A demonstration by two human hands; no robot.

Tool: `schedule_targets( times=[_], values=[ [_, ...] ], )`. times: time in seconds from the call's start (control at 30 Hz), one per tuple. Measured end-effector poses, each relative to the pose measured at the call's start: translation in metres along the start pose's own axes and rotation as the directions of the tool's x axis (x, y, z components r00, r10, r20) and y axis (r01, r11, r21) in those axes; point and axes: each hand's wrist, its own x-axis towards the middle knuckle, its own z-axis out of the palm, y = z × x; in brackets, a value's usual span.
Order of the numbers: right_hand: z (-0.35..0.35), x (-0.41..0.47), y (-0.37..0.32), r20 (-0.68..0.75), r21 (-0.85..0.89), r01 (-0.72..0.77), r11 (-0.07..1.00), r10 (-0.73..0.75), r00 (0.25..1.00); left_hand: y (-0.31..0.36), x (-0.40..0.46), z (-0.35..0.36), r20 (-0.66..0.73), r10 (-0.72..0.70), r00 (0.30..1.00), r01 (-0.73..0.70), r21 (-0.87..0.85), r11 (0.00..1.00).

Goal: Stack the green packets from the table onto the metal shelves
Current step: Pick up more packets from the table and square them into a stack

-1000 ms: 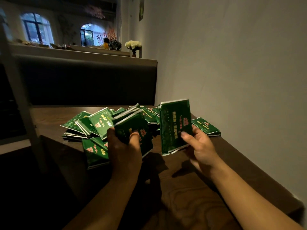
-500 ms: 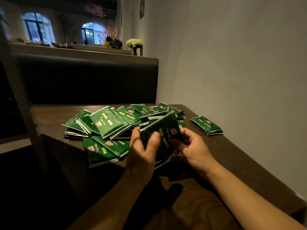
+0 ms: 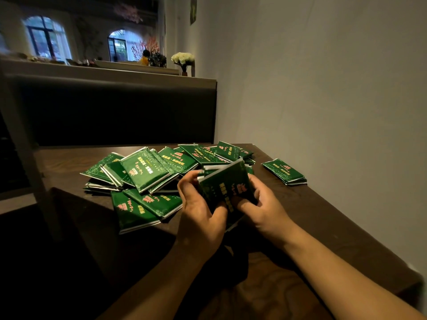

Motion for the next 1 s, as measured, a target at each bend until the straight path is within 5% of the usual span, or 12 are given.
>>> schedule_targets(
  times=[0.13, 0.37, 0.67, 0.83, 1.0],
  values=[
    [-0.001, 0.002, 0.002, -0.074, -0.031, -0.030, 0.999, 0.028, 0.997, -0.001, 0.000, 0.003, -0.059, -0.031, 0.998, 0.034, 0.044, 0.998],
    [0.008, 0.001, 0.010, 0.077, 0.018, -0.251, 0.968, 0.249, 0.965, -0.006, -0.004, 0.010, 0.026, -0.088, 0.996, 0.085, 0.086, 0.993],
    [0.007, 0.003, 0.006, 0.014, 0.198, -0.202, 0.959, 0.204, 0.979, -0.005, -0.005, 0.016, 0.005, -0.134, 0.991, 0.133, 0.043, 0.990],
    [0.010, 0.001, 0.011, 0.032, 0.136, -0.311, 0.941, 0.310, 0.950, -0.006, -0.004, 0.018, 0.015, -0.178, 0.984, 0.177, 0.029, 0.984],
    [0.011, 0.004, 0.013, -0.009, 0.083, -0.239, 0.967, 0.241, 0.970, -0.010, 0.003, 0.015, -0.063, -0.209, 0.976, 0.210, 0.008, 0.978]
  ],
)
